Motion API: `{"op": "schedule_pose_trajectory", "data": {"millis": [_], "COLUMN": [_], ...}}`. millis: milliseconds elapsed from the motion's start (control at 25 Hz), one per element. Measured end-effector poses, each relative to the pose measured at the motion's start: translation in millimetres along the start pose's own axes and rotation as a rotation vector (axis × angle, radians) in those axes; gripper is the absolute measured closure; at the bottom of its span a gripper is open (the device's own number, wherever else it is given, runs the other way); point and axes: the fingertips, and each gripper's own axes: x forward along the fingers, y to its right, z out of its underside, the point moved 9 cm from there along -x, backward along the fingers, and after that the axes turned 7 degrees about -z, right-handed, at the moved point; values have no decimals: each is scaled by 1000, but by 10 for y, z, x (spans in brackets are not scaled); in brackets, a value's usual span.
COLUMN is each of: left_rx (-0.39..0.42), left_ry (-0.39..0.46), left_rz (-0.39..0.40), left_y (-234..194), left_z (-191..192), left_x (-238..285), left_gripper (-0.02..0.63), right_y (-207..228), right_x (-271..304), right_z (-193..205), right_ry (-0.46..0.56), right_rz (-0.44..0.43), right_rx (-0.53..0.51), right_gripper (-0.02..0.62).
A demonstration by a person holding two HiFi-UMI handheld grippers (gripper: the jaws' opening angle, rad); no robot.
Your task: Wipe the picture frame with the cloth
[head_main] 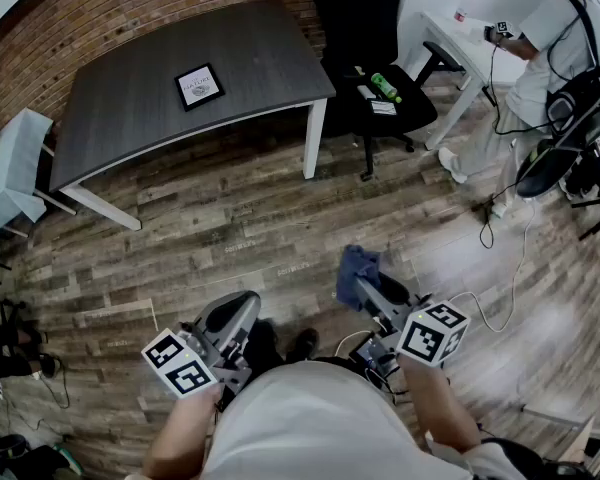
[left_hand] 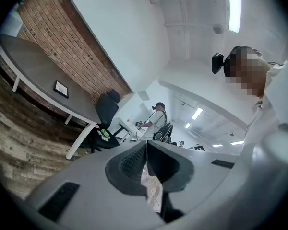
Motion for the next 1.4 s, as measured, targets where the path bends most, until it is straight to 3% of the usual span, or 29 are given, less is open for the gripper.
{"op": "schedule_pose_trajectory", "data": {"millis": [680,1000,1400], "left_rx": [-5,-49,-13], "left_ry": [-4,-31,-84], "left_rz": [-18,-38,-3], "left_y": [-158,-443,-1264], "left_z": [-59,-65,-803], "left_x": [143,324,812], "left_gripper": [591,591,591], "right_y": [79,197,376], "right_x": [220,548,1417], "right_z": [-79,-140,-545], "right_ry": [-47,-132,-155], "right_rz": [-29,-11,132], "right_rx": [-28,-116,-113], "right_gripper": [468,468,468]}}
